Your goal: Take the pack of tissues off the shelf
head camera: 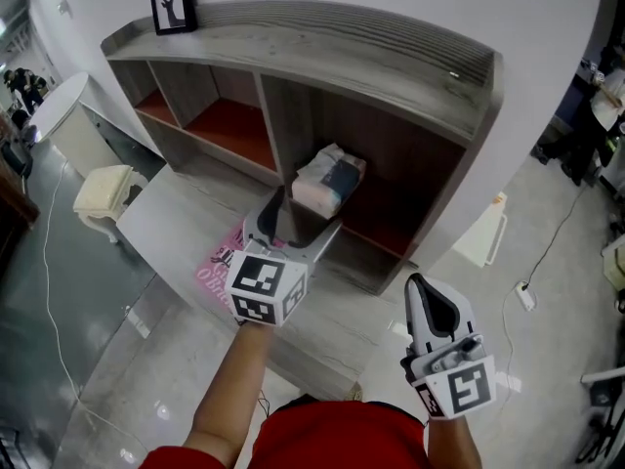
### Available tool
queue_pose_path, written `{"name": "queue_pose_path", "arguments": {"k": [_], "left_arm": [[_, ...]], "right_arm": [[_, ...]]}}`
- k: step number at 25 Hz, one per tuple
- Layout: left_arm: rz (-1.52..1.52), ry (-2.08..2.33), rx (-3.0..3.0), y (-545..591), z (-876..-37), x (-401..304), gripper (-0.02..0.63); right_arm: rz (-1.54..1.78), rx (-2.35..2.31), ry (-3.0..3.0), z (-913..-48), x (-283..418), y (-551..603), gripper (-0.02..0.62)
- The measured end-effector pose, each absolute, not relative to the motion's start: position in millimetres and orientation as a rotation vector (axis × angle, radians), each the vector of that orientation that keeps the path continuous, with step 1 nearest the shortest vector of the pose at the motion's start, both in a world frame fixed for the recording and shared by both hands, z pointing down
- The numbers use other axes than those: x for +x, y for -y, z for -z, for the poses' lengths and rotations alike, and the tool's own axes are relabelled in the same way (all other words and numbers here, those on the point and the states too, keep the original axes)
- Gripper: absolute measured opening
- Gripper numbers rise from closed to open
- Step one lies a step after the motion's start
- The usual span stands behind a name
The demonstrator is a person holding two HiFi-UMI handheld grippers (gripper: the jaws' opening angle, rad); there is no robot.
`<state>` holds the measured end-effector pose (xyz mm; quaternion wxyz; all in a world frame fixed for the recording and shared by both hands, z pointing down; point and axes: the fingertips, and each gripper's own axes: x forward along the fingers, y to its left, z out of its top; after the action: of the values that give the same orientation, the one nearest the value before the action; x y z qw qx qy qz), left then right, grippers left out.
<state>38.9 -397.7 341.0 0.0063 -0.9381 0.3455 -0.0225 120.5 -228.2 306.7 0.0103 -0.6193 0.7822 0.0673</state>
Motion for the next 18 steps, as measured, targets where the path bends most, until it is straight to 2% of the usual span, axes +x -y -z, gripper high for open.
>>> {"name": "queue_pose_path", "arguments": {"k": [18], "left_arm": [[0.261,-1.076,-2.934,437.9,-382.0,66.4,0.416]], "right_arm": [[-0.146,-2.016,-2.427,-326.1,138.3,237.1,0.005]]}}
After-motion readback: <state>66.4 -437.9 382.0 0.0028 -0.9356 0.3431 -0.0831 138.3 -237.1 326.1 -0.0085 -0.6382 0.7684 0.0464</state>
